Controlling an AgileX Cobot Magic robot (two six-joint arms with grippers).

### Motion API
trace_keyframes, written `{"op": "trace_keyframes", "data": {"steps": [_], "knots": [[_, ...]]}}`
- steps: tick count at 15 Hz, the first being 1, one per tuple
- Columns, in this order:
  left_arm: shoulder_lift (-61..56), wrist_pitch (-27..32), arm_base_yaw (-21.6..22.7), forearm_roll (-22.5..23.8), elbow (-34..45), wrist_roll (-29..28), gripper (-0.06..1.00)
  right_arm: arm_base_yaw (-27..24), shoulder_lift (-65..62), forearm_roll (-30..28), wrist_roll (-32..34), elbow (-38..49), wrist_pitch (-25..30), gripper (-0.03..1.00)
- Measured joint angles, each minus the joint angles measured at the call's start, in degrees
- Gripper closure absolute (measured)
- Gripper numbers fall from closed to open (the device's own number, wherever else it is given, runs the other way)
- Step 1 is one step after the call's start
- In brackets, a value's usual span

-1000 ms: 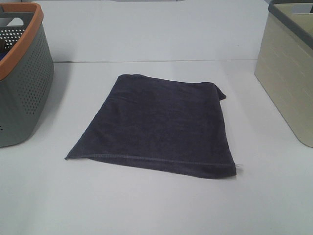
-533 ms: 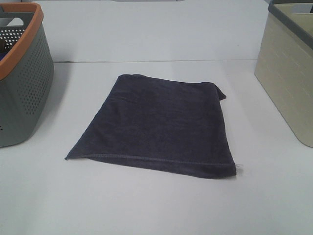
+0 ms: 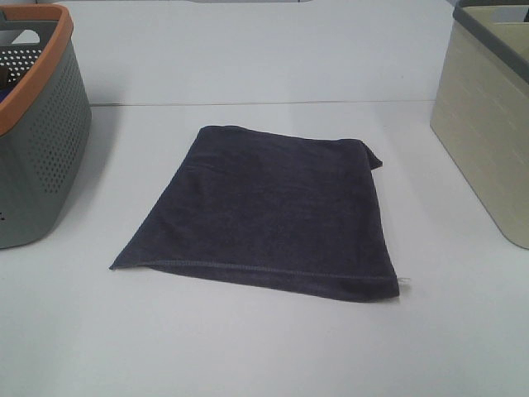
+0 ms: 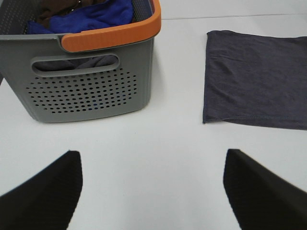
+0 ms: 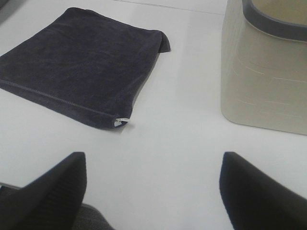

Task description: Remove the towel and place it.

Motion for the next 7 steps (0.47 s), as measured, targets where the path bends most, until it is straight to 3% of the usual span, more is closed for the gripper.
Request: {"op": "trace_keyframes", "data": {"steps": [7], "knots": [[0.0,0.0,1.9,-0.1,0.0,0.0,0.18,0.0,0.0,0.0,0.0,0.0,0.0,0.21]]}}
